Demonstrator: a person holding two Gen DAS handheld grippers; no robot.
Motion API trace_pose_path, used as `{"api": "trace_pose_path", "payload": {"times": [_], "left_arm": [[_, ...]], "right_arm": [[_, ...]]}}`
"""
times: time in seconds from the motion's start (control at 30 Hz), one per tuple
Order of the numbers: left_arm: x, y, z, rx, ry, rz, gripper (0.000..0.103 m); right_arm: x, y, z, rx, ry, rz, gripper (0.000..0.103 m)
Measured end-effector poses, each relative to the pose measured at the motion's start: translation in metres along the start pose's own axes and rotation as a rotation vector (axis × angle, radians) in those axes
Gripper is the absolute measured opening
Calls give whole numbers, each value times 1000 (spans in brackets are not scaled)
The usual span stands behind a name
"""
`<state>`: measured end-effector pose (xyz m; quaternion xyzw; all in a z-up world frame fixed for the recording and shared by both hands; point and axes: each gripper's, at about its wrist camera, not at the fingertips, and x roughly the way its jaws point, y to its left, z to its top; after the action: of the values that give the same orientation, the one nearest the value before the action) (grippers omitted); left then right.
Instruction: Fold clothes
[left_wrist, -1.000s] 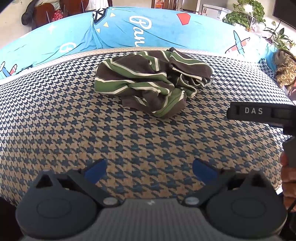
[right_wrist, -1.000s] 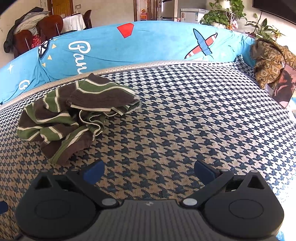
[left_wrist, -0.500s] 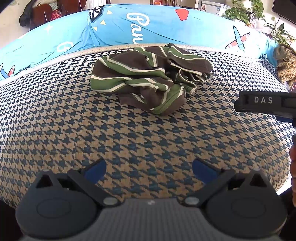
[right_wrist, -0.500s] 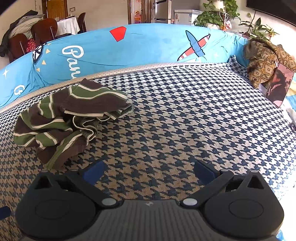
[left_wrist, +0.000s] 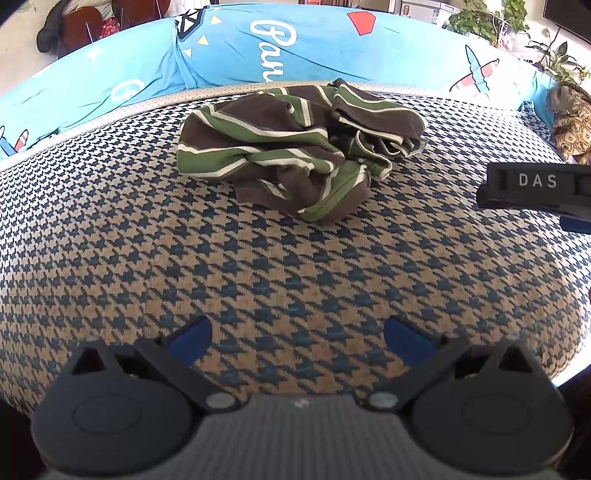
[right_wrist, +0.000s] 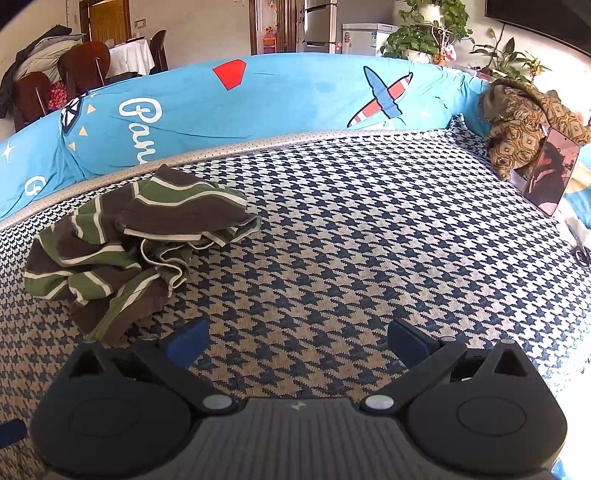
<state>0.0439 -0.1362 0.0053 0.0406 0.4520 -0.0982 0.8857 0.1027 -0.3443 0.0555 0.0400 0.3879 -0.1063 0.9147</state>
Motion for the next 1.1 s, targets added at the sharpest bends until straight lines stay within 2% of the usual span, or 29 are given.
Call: {"api": "trace_pose_path", "payload": {"times": [0.67, 1.1], "left_arm": [[2, -2, -2, 4, 1, 9, 103], [0, -1, -1, 5, -8, 18, 103]], "right_arm": [[0, 0, 0, 1, 3, 0, 103], [2, -2, 0, 24, 16, 30, 103]]}}
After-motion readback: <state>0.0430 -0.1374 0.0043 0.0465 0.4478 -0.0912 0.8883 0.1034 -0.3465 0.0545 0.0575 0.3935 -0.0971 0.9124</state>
